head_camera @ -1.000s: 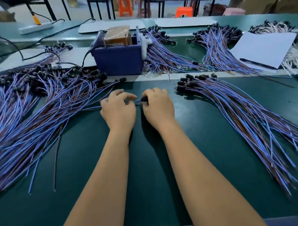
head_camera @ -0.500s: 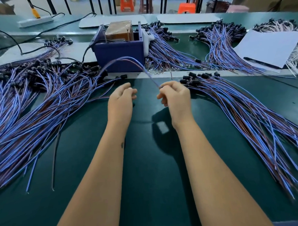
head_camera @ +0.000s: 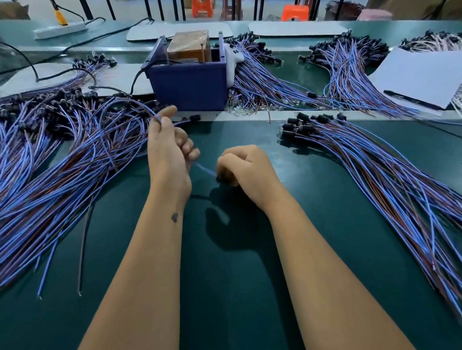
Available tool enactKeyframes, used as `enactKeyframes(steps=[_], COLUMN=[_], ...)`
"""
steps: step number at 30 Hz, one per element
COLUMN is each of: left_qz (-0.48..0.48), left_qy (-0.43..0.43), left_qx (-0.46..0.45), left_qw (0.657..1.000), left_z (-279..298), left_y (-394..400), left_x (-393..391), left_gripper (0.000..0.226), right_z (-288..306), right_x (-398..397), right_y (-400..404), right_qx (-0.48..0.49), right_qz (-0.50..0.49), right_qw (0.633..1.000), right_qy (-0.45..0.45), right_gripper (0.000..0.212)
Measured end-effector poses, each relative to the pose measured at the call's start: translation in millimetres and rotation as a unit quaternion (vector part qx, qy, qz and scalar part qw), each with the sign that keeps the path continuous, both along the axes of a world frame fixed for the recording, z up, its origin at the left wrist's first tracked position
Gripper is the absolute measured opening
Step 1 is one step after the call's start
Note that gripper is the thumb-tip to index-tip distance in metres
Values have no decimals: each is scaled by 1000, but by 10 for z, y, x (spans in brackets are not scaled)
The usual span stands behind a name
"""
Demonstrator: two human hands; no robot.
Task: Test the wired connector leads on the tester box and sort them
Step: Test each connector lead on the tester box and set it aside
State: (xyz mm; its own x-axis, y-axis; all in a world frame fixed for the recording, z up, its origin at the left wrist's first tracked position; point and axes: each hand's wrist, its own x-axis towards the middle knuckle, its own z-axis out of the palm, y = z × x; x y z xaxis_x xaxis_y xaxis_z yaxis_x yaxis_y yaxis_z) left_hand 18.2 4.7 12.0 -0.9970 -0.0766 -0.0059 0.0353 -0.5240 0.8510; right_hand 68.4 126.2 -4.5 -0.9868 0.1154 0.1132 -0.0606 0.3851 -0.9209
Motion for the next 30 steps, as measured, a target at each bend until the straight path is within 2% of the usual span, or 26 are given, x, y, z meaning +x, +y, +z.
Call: enactKeyframes(steps=[2,5,9,13,16,19,21,22,23,24,26,28,30], left_qz=[-35,-154,-309,-287,-254,-210,-205,-207,-205,-199,-155,-99,-75], left_qy=[-1,15,2,45,82,131,165,172,165,147,117,108,84], left_qx=[-50,-79,-235,-324,-384,-477,-535,-545,-535,-507,-456,-429,-381], left_qw=[998,985,922,900,884,843,803,794,803,826,869,891,918], left_z=[-29,-42,-55,-102,-121,-147,-159,-168,-178,-187,-216,-229,-220], left_y=[59,149,360,428,384,337,325,323,322,325,344,361,370], left_x=[30,100,271,344,314,300,282,266,255,248,236,239,216], left_gripper=[30,33,29,29,31,32,35,36,37,37,33,27,24], right_z=[4,35,67,81,68,70,64,58,51,47,53,64,57], right_x=[-10,-52,-78,-64,-63,-69,-76,-77,-75,-71,-60,-62,-65], right_y=[9,70,146,178,201,205,199,194,183,173,152,145,128], right_qx=[-41,-130,-242,-336,-363,-360,-328,-299,-273,-261,-280,-304,-281], right_qz=[-30,-107,-130,-129,-127,-121,-132,-139,-140,-134,-111,-95,-88], right_qw=[999,985,961,933,922,924,934,942,950,954,952,946,954], right_qy=[14,29,30,35,37,48,60,63,63,60,55,56,55], right_gripper=[30,31,33,30,29,28,25,23,22,21,20,20,22])
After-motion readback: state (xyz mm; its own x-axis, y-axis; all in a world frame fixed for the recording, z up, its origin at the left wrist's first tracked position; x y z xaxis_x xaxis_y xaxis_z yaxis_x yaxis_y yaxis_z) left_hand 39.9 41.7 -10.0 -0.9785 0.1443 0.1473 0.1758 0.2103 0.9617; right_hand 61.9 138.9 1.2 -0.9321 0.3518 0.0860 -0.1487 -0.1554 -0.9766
